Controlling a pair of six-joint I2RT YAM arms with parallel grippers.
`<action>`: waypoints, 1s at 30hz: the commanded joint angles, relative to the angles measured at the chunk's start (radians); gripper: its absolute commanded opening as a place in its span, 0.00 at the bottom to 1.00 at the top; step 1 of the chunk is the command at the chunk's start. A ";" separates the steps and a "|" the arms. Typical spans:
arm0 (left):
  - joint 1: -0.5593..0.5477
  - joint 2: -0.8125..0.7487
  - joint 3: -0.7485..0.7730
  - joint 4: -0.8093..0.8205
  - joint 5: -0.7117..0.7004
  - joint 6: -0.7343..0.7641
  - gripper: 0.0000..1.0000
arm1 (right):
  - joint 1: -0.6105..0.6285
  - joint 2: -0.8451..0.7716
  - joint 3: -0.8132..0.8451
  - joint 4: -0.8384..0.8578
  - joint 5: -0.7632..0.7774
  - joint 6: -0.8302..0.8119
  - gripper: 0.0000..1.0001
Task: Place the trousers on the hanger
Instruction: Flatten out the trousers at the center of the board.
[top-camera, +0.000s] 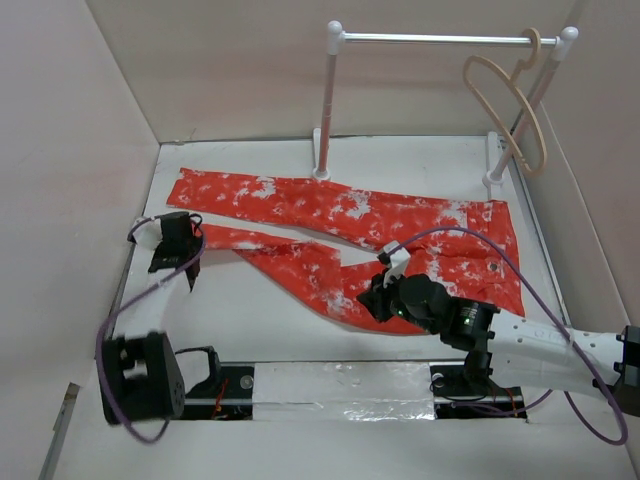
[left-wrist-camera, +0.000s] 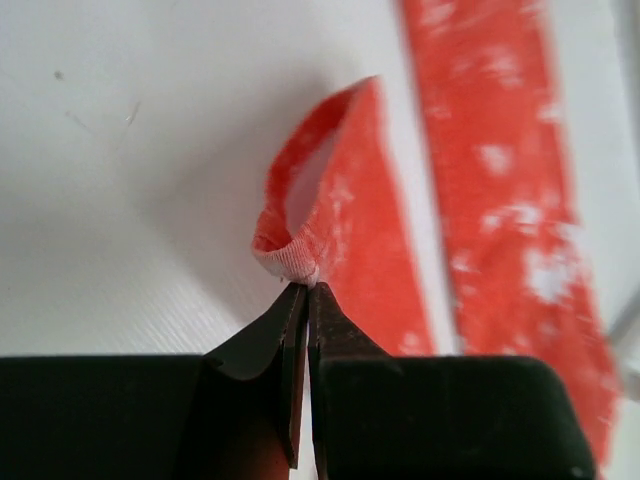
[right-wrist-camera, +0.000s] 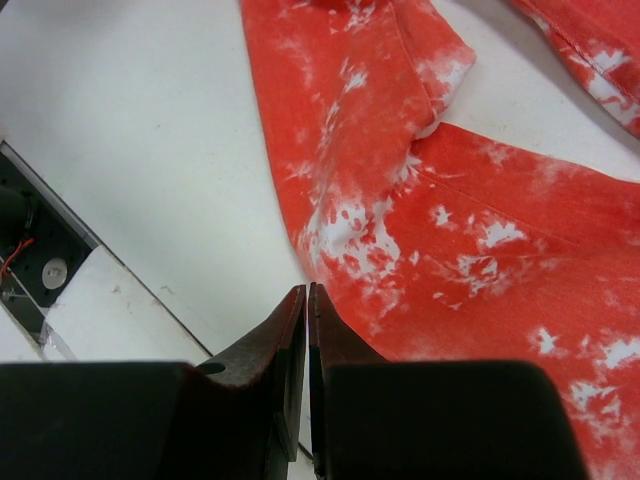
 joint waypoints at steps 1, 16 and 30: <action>-0.029 -0.268 -0.032 -0.058 -0.003 0.035 0.00 | 0.010 -0.010 0.026 0.021 0.018 -0.004 0.10; -0.029 -0.417 0.359 -0.326 -0.076 0.164 0.00 | 0.005 0.106 0.197 -0.003 0.137 -0.065 0.11; 0.040 0.360 0.652 -0.264 -0.078 0.130 0.00 | -0.019 0.157 0.244 -0.009 0.115 -0.081 0.11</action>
